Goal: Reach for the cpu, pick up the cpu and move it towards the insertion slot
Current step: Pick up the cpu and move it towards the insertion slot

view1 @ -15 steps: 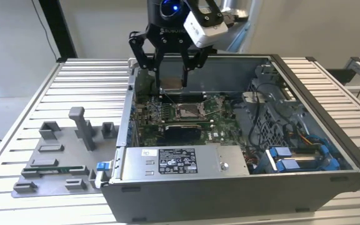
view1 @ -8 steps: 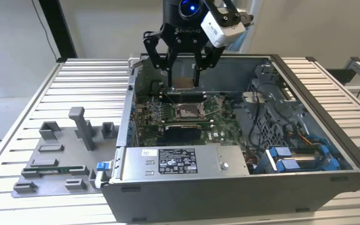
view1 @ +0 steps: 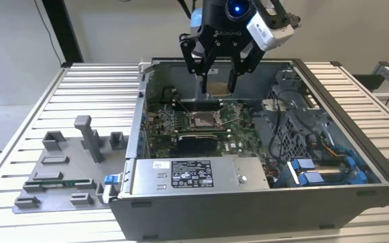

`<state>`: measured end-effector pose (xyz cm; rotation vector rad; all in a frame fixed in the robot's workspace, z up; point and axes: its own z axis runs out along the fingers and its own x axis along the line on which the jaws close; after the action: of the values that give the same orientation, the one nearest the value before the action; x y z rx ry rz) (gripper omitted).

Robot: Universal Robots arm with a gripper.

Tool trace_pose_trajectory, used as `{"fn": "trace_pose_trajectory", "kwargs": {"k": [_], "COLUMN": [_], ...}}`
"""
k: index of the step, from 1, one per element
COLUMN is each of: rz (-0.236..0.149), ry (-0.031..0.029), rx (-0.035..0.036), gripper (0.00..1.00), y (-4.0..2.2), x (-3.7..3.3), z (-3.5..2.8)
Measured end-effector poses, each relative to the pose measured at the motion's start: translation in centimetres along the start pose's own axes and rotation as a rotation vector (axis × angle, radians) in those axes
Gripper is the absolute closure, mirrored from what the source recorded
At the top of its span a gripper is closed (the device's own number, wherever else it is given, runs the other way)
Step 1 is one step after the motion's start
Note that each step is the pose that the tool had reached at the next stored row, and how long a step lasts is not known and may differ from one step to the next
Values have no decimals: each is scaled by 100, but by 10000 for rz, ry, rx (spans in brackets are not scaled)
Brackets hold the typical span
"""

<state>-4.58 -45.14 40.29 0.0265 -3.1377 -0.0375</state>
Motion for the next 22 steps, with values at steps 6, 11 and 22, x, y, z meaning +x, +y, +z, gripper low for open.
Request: {"fn": "trace_pose_trajectory", "kwargs": {"k": [6, 11, 22], "rz": [1, 20, 253], "ry": [0, -1, -6], "rx": [0, 0, 0], "gripper": [100, 100, 100], "y": [1, 21, 148], "x": [-2, -3, 12], "z": [0, 2, 9]}}
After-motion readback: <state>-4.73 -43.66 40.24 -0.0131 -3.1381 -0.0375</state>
